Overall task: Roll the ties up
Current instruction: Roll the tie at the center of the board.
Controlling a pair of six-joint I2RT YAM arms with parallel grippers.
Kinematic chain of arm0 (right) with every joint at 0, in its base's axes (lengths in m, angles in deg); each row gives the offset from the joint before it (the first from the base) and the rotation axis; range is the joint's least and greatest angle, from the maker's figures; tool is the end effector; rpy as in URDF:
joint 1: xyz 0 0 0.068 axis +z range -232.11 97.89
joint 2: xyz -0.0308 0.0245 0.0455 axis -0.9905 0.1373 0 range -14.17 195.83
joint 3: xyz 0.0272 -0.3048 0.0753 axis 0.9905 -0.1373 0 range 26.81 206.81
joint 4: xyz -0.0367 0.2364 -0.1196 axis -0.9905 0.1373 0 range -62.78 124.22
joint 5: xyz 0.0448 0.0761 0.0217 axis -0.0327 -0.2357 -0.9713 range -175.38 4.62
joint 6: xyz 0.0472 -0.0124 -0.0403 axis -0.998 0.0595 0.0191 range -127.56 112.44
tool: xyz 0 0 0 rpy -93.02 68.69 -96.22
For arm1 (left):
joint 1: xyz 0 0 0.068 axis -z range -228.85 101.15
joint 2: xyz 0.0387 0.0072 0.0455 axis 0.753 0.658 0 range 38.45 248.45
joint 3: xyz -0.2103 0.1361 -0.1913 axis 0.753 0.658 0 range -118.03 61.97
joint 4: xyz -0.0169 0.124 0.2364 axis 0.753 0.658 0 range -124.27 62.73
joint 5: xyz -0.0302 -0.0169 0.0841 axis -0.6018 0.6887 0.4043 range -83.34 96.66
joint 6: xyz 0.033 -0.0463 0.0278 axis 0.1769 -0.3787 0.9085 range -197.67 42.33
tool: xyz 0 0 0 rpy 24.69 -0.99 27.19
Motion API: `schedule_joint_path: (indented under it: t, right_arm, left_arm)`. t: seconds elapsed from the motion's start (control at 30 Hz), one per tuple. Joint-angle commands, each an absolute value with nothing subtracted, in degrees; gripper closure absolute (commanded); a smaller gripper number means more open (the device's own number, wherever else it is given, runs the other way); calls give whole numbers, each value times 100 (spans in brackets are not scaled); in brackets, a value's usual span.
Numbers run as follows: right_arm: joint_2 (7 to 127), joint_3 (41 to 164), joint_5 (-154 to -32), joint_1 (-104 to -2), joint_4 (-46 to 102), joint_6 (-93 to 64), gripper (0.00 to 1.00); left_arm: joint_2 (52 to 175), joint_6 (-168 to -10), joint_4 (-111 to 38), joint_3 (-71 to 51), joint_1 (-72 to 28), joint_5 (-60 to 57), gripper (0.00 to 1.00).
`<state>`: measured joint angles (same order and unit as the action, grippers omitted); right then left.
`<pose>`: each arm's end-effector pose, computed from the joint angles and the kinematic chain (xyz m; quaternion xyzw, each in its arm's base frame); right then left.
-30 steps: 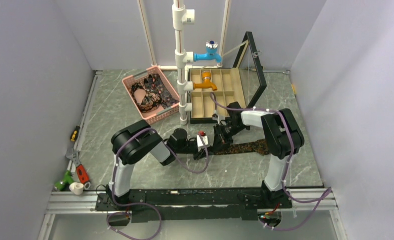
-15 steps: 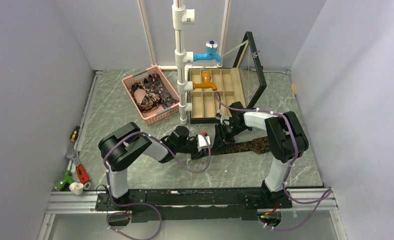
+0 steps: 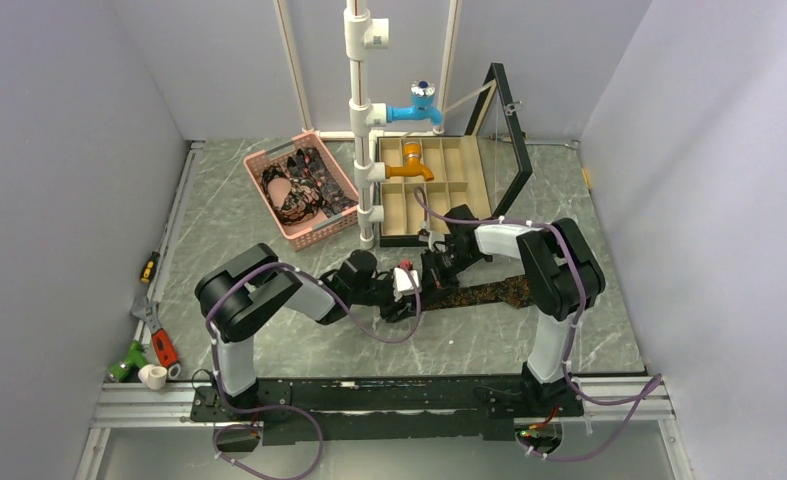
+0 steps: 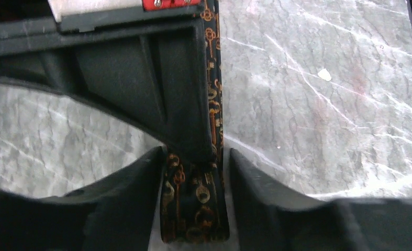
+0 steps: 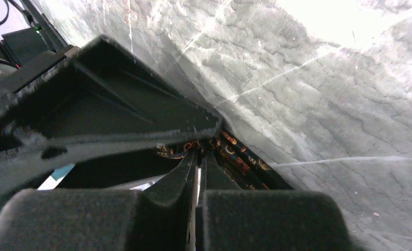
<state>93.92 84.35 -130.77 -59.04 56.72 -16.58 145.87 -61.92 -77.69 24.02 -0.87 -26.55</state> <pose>0.2995 0.1651 0.1433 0.1456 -0.9081 -0.3915 0.0293 0.2210 -0.2849 0.1423 0.5577 0.6105 -0.3738 0.4202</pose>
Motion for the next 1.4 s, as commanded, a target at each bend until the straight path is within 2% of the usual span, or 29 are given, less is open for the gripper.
schedule_joint_path:
  t: [0.0,0.03,0.1,0.33,0.63,0.7,0.9,0.97,1.13,1.37]
  right_arm:
    - [10166,8507,-12023,-5851,5709,-1632,100]
    - [10189,8523,-11944,-5855,5723,-1639,100]
    - [10213,8528,-11842,-5850,5757,-1600,100]
    - [10289,8539,-11677,-5856,5914,-1493,100]
    - [10207,8430,-11654,-5846,5883,-1441,100]
    - [10204,8421,-11658,-5847,5882,-1447,100]
    - [10166,8386,-11681,-5846,5851,-1459,100]
    - [10170,8393,-11733,-5845,5858,-1463,100]
    - [10218,8417,-11872,-5844,5860,-1453,100]
    - [10173,8356,-12069,-5844,5784,-1446,100]
  left_arm:
    - [14404,-6504,-7190,2984,-369,-2780,36]
    - [14243,-6660,-7528,3174,-496,-2824,31]
    - [13963,-6806,-7930,3458,-744,-2855,27]
    - [13783,-6600,-8270,3679,-833,-2986,34]
    - [14250,-6117,-8628,3337,-572,-3264,31]
    - [14336,-6097,-8600,3211,-537,-3235,34]
    - [14192,-6287,-8705,3029,-424,-3268,58]
    - [14109,-6337,-8723,2977,-328,-3291,63]
    - [14213,-6613,-8835,2708,-118,-3141,63]
    - [15052,-6577,-8945,2483,-20,-2867,59]
